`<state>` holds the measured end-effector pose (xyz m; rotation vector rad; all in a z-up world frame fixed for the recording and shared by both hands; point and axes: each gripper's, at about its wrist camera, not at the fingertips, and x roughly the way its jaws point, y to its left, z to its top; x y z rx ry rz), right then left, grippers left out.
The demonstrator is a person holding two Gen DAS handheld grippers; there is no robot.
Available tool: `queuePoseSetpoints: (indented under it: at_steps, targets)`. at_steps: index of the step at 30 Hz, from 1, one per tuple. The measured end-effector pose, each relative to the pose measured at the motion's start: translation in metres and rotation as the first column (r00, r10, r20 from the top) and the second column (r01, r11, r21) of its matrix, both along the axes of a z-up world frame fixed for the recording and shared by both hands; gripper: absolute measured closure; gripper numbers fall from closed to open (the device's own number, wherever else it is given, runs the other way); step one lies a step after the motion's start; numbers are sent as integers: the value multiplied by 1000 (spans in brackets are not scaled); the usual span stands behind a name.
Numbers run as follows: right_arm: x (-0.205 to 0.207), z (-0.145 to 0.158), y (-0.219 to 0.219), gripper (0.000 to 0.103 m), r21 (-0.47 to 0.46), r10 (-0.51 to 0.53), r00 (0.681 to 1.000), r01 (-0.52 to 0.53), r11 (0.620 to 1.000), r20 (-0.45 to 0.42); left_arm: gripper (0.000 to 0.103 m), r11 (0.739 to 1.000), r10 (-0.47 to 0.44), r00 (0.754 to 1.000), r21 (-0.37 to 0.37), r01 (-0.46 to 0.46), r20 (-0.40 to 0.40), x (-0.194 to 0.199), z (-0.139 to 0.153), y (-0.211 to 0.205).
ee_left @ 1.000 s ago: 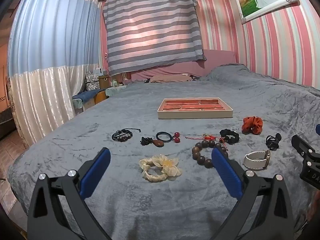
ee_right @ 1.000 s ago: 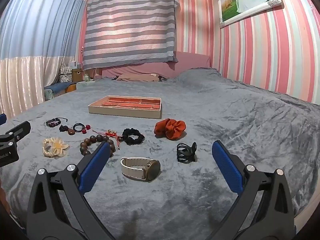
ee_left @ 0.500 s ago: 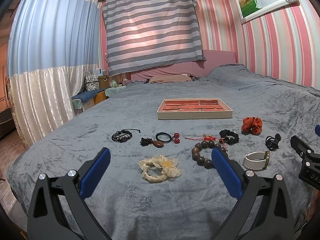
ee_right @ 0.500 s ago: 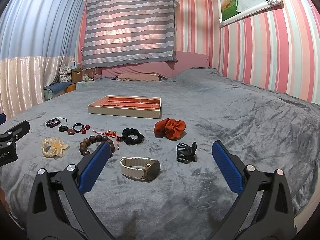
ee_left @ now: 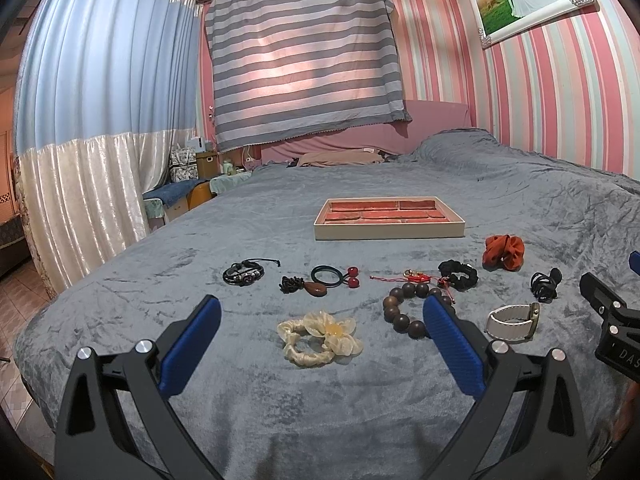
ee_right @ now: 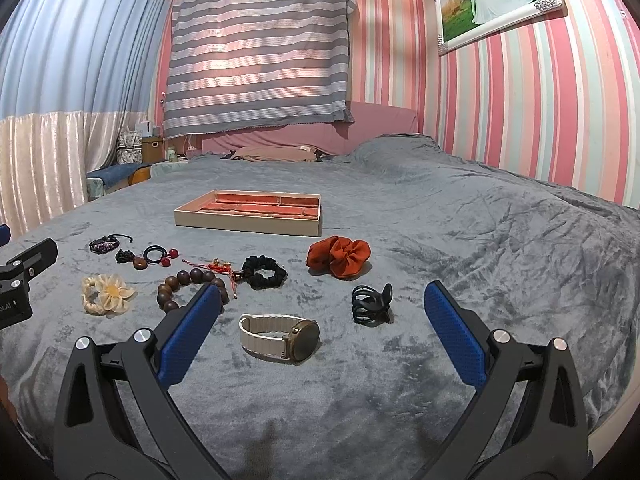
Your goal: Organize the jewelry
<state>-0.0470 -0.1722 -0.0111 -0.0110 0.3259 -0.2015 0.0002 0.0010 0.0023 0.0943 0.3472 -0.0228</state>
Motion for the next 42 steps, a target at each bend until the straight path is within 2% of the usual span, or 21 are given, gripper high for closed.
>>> queuePoseSetpoints:
  at_steps: [42]
  targets:
    - [2, -3, -1, 4, 0, -8, 1000, 8, 1000, -7, 4, 1000, -2, 1000, -2, 2, -4, 2, 0, -3]
